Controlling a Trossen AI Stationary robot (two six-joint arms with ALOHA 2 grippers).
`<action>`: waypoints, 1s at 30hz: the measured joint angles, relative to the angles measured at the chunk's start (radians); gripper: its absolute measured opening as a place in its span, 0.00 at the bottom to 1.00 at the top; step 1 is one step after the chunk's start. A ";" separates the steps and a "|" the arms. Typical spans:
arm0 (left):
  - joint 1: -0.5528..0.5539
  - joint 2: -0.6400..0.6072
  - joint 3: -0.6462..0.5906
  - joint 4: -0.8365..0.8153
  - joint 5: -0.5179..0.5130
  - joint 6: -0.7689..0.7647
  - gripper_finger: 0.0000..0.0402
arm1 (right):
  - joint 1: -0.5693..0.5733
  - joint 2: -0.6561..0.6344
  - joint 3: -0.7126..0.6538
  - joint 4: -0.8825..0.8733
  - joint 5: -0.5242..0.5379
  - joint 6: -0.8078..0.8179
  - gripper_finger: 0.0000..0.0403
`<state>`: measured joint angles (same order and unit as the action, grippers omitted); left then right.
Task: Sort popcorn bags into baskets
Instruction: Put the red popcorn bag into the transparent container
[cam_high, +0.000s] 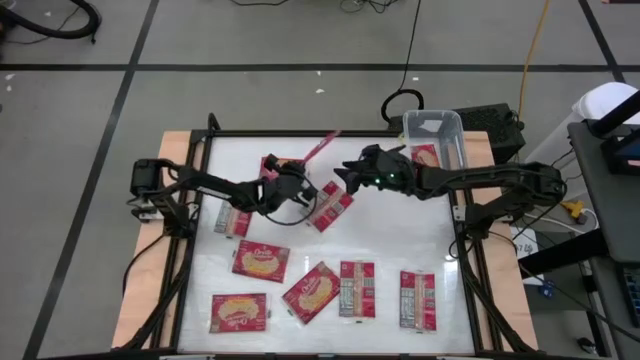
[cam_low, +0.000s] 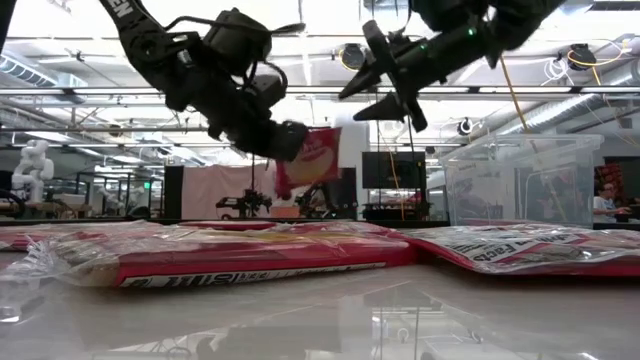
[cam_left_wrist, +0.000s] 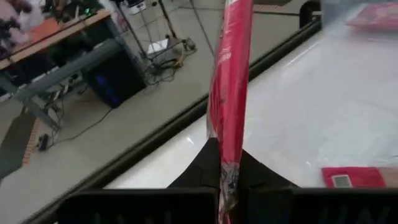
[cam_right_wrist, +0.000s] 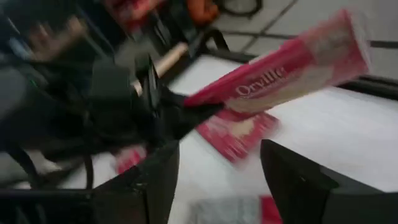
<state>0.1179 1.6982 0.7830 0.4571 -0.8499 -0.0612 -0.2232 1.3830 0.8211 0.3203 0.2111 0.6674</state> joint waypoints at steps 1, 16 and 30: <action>-0.007 -0.004 0.000 0.026 0.011 0.014 0.00 | -0.006 0.000 -0.016 0.039 0.009 0.017 0.55; -0.050 0.001 0.001 0.217 0.021 0.165 0.00 | -0.065 0.129 -0.009 0.323 0.023 0.081 0.55; -0.030 0.110 0.006 0.386 0.086 0.258 0.00 | -0.112 0.148 -0.010 0.319 0.048 0.136 0.55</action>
<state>0.0875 1.8078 0.7894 0.8435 -0.7638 0.1965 -0.3352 1.5311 0.8116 0.6393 0.2587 0.8036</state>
